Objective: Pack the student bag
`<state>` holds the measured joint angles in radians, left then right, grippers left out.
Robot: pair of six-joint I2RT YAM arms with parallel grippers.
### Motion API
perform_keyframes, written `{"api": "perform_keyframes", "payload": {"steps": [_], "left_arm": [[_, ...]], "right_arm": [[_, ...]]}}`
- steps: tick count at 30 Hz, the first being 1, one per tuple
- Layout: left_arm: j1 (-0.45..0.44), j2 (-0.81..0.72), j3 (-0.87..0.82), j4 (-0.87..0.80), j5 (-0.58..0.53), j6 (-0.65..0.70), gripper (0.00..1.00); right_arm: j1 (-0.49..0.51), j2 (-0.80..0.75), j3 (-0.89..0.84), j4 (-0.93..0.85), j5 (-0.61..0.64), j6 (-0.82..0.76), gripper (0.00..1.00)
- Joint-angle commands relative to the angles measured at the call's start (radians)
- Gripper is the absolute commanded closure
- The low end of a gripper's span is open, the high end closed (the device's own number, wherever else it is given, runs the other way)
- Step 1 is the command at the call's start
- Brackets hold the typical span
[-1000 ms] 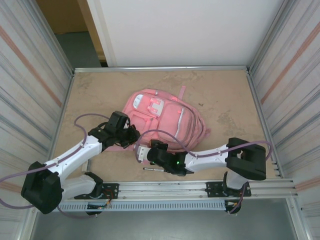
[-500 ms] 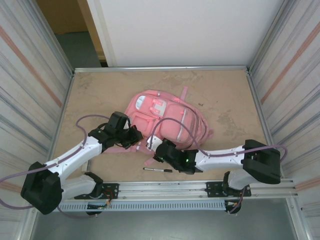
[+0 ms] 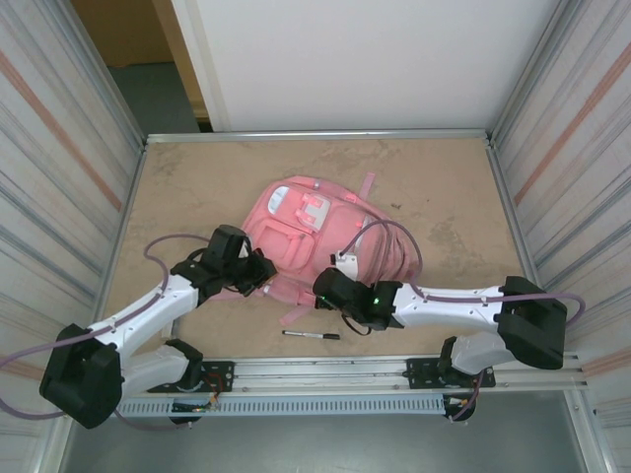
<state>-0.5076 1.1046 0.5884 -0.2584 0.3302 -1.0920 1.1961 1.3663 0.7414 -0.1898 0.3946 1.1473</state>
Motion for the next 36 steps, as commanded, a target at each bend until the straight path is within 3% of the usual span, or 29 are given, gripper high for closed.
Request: {"api": "perform_keyframes", "payload": {"steps": [1,5,14,20,25,27,29,33,36], "left_arm": [[0.037,-0.021,-0.019,0.022,-0.063,-0.011,1.00],[0.084,-0.005,-0.008,0.021,-0.051,0.020,1.00],[0.275,0.141,0.153,-0.098,0.061,0.248,1.00],[0.344,0.342,0.352,-0.202,0.129,0.436,1.00],[0.350,0.570,0.566,-0.214,0.129,0.475,1.00],[0.350,0.653,0.662,-0.200,0.150,0.476,0.91],[0.351,0.718,0.755,-0.217,0.143,0.475,0.65],[0.350,0.745,0.786,-0.195,0.149,0.429,0.59],[0.348,0.627,0.669,-0.192,0.189,0.360,0.57]], "right_arm": [[-0.007,-0.015,0.036,-0.166,0.011,0.216,1.00],[-0.015,-0.060,-0.007,-0.204,0.079,0.240,1.00],[-0.066,-0.240,-0.099,-0.272,0.233,0.056,1.00],[-0.124,-0.310,-0.130,-0.146,0.130,-0.172,1.00],[-0.122,-0.317,-0.106,0.028,0.041,-0.340,1.00],[-0.122,-0.293,-0.072,0.060,0.016,-0.380,1.00],[-0.124,-0.259,-0.026,0.076,-0.006,-0.415,1.00],[-0.124,-0.169,0.046,0.134,-0.031,-0.479,1.00],[-0.135,-0.100,0.100,0.134,-0.050,-0.530,1.00]]}}
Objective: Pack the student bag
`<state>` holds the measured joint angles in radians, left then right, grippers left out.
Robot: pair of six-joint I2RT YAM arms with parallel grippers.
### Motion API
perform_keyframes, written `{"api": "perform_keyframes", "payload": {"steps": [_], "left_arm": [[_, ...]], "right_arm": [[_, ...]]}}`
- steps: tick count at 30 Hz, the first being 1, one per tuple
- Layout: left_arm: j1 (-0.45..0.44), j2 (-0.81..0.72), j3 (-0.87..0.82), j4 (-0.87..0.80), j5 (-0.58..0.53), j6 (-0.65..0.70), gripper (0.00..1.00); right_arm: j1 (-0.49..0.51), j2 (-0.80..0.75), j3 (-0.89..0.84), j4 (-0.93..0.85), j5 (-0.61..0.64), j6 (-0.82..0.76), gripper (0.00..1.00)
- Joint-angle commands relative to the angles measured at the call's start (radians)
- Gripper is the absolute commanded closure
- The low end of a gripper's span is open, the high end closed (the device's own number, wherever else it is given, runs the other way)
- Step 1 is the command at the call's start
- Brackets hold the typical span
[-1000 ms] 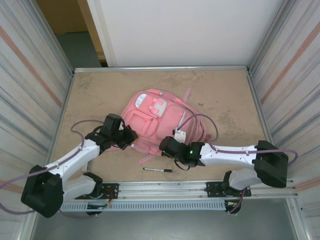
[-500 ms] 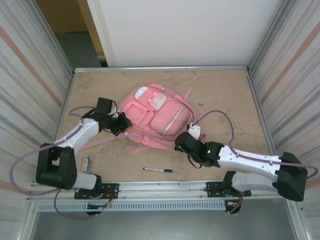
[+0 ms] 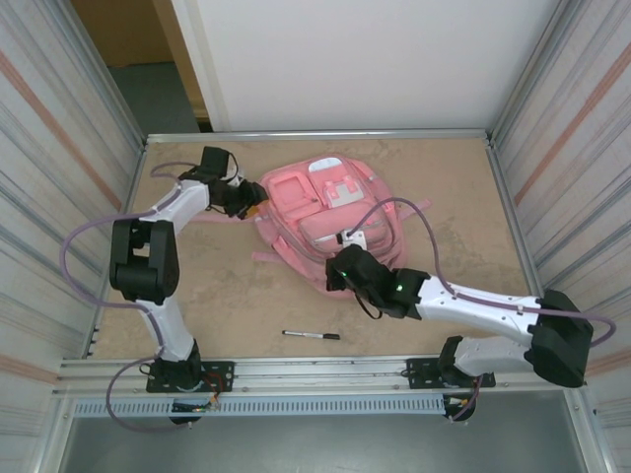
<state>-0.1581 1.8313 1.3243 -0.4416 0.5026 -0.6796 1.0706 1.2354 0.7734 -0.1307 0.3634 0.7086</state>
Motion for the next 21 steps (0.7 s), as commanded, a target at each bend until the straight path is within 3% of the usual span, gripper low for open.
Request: {"api": "perform_keyframes", "payload": {"steps": [1,5,10,15,21], "left_arm": [[-0.008,-0.163,-0.136,-0.003,0.009,-0.096,0.55],[-0.063,-0.387,-0.363,0.039,-0.008,-0.210,0.45],[-0.227,-0.543,-0.464,0.089,-0.060,-0.277,0.40],[-0.355,-0.523,-0.511,0.287,-0.045,-0.384,0.41],[-0.407,-0.412,-0.483,0.340,-0.057,-0.422,0.49]], "right_arm": [[-0.016,0.046,0.079,0.079,-0.030,-0.095,1.00],[-0.044,0.090,0.091,0.124,-0.132,-0.093,1.00],[-0.046,0.134,0.112,0.136,-0.194,-0.101,1.00],[-0.048,0.155,0.115,0.148,-0.246,-0.077,1.00],[-0.042,0.151,0.115,0.149,-0.273,-0.067,1.00]]}}
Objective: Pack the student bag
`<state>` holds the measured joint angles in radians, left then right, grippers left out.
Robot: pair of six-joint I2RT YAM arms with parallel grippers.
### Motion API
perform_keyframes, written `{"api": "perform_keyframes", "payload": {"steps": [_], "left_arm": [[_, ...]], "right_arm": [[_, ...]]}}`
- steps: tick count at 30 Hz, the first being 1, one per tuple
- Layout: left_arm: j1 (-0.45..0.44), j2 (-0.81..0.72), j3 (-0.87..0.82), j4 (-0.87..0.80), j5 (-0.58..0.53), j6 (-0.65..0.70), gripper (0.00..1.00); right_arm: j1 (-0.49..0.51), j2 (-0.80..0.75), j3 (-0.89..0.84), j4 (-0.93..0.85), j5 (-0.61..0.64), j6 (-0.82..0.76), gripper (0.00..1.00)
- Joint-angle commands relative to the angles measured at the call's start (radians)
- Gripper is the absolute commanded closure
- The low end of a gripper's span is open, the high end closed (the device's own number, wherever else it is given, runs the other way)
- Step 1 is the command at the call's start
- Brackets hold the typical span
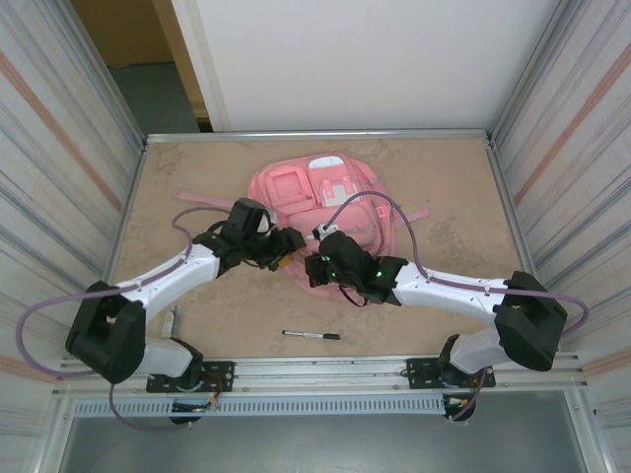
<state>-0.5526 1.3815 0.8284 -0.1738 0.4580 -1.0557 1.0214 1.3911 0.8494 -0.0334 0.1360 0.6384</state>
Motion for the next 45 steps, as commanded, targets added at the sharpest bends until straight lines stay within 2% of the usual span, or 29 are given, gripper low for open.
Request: {"api": "perform_keyframes", "payload": {"steps": [1,3,4,6,9,11,15,19,21,23,24,26,28,31,34,39,42,45], "left_arm": [[-0.018,0.043,0.019,0.065,-0.025,-0.041,0.50],[-0.027,0.043,0.026,0.031,-0.075,-0.033,0.57],[-0.026,0.040,0.027,0.019,-0.088,-0.031,0.63],[-0.014,0.027,0.029,-0.004,-0.097,-0.019,0.83],[0.018,-0.011,0.032,-0.067,-0.137,0.017,0.99],[0.052,-0.032,0.030,-0.094,-0.149,0.031,1.00],[0.149,-0.033,0.042,-0.122,-0.067,0.095,1.00],[0.236,0.053,0.086,-0.146,0.049,0.177,1.00],[0.276,0.118,0.139,-0.194,0.125,0.242,1.00],[0.314,0.179,0.208,-0.263,0.134,0.328,1.00],[0.331,0.213,0.236,-0.278,0.129,0.349,1.00],[0.385,0.282,0.302,-0.294,0.142,0.338,0.92],[0.424,0.347,0.357,-0.273,0.210,0.303,0.89],[0.447,0.379,0.424,-0.269,0.227,0.294,0.67],[0.445,0.320,0.406,-0.299,0.184,0.294,0.60],[0.401,0.115,0.221,-0.320,0.085,0.264,0.55],[0.322,-0.005,0.110,-0.296,0.024,0.208,0.52],[0.247,-0.059,0.079,-0.278,-0.048,0.169,0.50]], "right_arm": [[0.007,-0.008,0.036,0.051,-0.044,0.003,1.00],[0.008,-0.017,0.031,0.044,-0.041,-0.001,1.00],[0.008,-0.022,0.031,0.033,-0.038,-0.003,1.00],[0.007,-0.042,0.023,0.011,-0.023,-0.004,1.00],[0.002,-0.081,-0.015,-0.015,0.007,-0.022,1.00],[-0.008,-0.115,-0.046,-0.053,0.030,-0.036,1.00],[-0.031,-0.220,-0.144,-0.102,0.118,-0.078,1.00],[-0.090,-0.320,-0.218,-0.144,0.184,-0.117,1.00],[-0.128,-0.362,-0.239,-0.158,0.176,-0.130,1.00],[-0.163,-0.394,-0.250,-0.154,0.130,-0.159,1.00],[-0.173,-0.395,-0.248,-0.149,0.110,-0.172,1.00],[-0.181,-0.395,-0.233,-0.126,0.062,-0.194,1.00],[-0.182,-0.376,-0.208,-0.092,0.026,-0.194,1.00],[-0.184,-0.287,-0.137,-0.058,-0.027,-0.182,1.00],[-0.181,-0.196,-0.063,-0.023,-0.096,-0.164,1.00],[-0.167,-0.092,0.005,-0.001,-0.143,-0.151,1.00],[-0.163,-0.054,0.018,-0.062,-0.120,-0.148,0.80],[-0.162,-0.028,0.012,-0.100,-0.133,-0.173,0.73]]}}
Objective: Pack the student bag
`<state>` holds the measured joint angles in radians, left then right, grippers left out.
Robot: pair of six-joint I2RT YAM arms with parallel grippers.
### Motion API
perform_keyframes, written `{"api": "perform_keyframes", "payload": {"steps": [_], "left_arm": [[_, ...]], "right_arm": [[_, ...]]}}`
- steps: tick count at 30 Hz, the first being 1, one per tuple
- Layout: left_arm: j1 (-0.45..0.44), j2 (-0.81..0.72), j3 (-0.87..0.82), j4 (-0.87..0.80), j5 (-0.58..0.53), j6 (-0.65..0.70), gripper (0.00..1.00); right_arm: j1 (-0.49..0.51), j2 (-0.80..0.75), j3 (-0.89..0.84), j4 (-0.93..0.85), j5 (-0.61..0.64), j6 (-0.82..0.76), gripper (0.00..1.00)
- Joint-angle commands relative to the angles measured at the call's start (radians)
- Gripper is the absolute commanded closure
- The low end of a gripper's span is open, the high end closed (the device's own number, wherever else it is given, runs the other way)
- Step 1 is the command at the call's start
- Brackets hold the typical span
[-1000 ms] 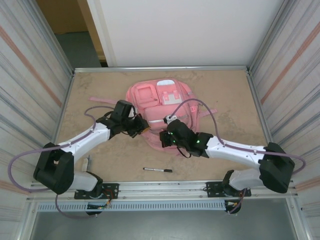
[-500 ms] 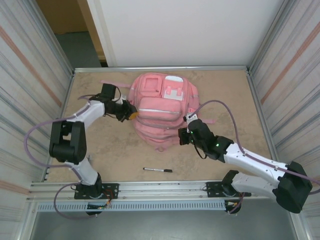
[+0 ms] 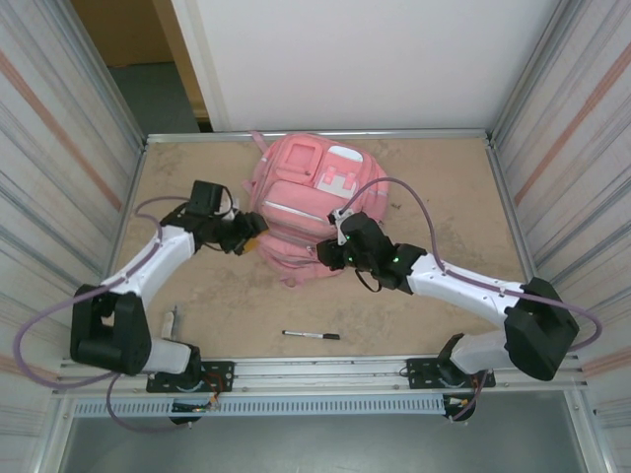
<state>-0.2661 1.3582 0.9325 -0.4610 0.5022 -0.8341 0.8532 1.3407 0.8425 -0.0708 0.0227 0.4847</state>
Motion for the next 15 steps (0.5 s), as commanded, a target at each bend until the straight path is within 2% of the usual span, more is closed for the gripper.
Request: {"api": "perform_keyframes", "payload": {"steps": [1,7,10,15], "left_arm": [[-0.057,-0.039,-0.025,0.024,-0.101,-0.069,0.50],[-0.116,0.045,0.030,0.047,-0.163,-0.091,0.50],[-0.120,0.100,0.043,0.086,-0.142,-0.108,0.52],[-0.119,0.174,0.096,0.068,-0.251,-0.076,0.54]], "right_arm": [[0.007,0.030,0.015,-0.072,-0.025,-0.025,0.71],[0.006,0.089,0.036,-0.074,-0.083,-0.044,0.67],[0.009,0.134,0.068,-0.075,-0.101,-0.019,0.67],[0.027,0.199,0.123,-0.098,-0.046,-0.013,0.67]]}}
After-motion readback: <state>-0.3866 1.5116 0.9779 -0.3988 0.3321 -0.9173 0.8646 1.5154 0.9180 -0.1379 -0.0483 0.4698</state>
